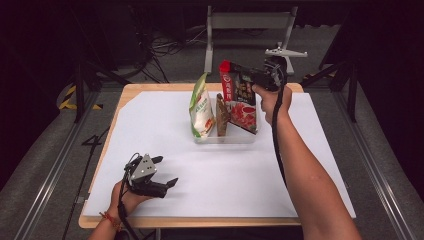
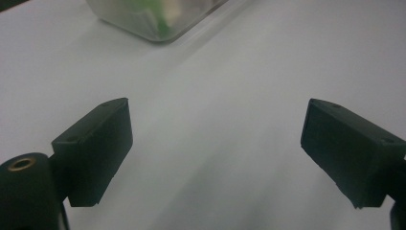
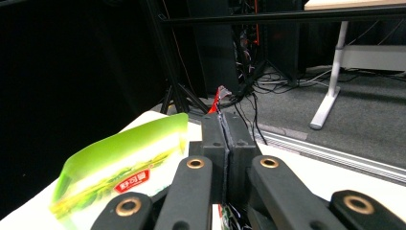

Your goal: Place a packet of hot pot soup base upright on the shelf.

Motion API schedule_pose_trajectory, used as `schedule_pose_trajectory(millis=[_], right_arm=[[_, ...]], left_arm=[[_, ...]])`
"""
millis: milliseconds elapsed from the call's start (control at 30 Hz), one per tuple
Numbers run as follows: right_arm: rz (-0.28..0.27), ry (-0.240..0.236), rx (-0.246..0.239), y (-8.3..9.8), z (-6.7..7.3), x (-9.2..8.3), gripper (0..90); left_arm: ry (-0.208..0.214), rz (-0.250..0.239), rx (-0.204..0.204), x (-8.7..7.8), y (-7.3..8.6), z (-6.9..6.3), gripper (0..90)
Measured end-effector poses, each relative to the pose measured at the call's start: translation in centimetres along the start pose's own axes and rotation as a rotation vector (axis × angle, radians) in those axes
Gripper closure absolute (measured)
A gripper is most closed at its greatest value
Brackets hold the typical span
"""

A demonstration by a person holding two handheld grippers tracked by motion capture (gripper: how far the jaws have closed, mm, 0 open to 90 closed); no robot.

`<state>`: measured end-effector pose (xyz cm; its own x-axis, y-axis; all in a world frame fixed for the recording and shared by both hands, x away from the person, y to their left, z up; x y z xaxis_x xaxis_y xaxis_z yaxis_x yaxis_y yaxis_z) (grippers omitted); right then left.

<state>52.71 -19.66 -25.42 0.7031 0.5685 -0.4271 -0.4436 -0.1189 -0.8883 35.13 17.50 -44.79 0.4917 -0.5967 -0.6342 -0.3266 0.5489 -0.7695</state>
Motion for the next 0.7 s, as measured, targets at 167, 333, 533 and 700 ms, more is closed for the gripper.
schedule_pose_trajectory(millis=[167, 333, 533, 700], right_arm=[[0.005, 0.001, -0.008, 0.3, 0.0, 0.9, 89.0], [-0.008, -0.004, -0.042, 0.8, 0.4, 1.3, 88.9], [-0.011, -0.019, -0.047, 1.9, 0.1, 1.4, 88.7], [-0.028, -0.028, -0.062, 2.6, -0.2, 0.9, 88.7]], left_arm=[[0.0, 0.0, 0.0, 0.0, 0.0, 0.0, 11.3], [0.001, 0.0, 0.002, 0.0, 0.0, 0.0, 11.3], [0.001, 0.002, 0.004, 0.1, 0.0, -0.1, 11.3], [0.0, 0.008, 0.002, 0.1, 0.0, 0.0, 11.3]])
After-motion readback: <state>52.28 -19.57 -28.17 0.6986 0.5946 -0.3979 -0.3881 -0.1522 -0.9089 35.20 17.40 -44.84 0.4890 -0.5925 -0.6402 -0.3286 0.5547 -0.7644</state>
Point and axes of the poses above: each handheld gripper's, and its own axes: x roughly forward along the jaws, y roughly out of its underside, z roughly to its left, the point moved 1 cm from there along x, roughly forward along the jaws, and after that the axes turned 7 degrees about z, right-handed, at the moved point
